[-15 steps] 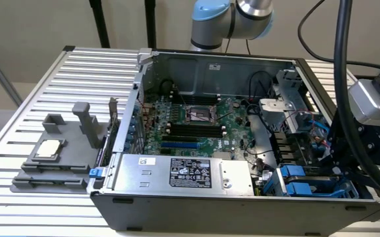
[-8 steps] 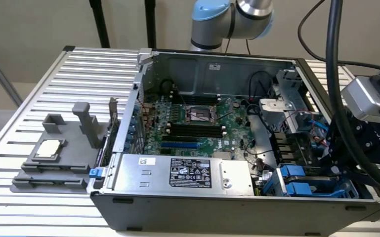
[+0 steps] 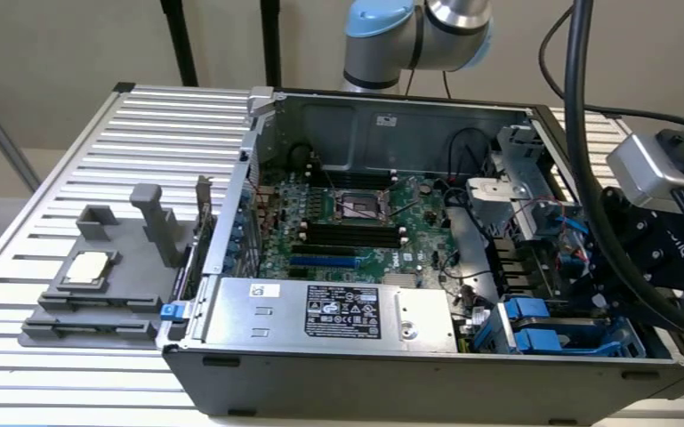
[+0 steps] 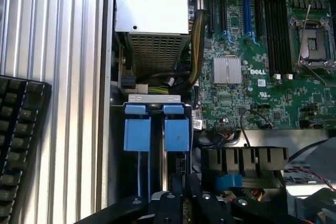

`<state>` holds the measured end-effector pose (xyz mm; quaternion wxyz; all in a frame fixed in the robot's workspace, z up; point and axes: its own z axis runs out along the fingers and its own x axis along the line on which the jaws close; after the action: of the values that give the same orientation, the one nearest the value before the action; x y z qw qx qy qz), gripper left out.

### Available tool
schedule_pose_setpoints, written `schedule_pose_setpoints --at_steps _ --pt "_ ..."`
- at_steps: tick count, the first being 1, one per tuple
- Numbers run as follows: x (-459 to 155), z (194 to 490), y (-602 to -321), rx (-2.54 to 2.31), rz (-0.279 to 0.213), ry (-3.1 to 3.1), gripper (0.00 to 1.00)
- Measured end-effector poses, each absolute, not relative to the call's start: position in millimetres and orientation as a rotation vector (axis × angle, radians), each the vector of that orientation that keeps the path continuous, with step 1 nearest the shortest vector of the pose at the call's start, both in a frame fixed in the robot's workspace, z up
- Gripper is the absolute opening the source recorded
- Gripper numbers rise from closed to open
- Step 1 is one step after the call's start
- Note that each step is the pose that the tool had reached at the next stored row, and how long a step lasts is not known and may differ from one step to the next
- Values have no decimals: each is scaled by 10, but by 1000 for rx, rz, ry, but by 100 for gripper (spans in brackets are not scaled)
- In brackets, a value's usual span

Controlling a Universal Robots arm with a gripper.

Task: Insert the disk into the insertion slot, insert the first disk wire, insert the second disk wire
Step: 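Insert the first disk wire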

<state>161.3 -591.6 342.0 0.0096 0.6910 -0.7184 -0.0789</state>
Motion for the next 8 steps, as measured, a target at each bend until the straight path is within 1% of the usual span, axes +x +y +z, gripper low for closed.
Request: schedule_pose_setpoints --at_steps 4,8 --pt "1615 3411 -5902 2141 -233 -2251 16" --pt "1615 3406 -5873 2140 -230 -2250 16"
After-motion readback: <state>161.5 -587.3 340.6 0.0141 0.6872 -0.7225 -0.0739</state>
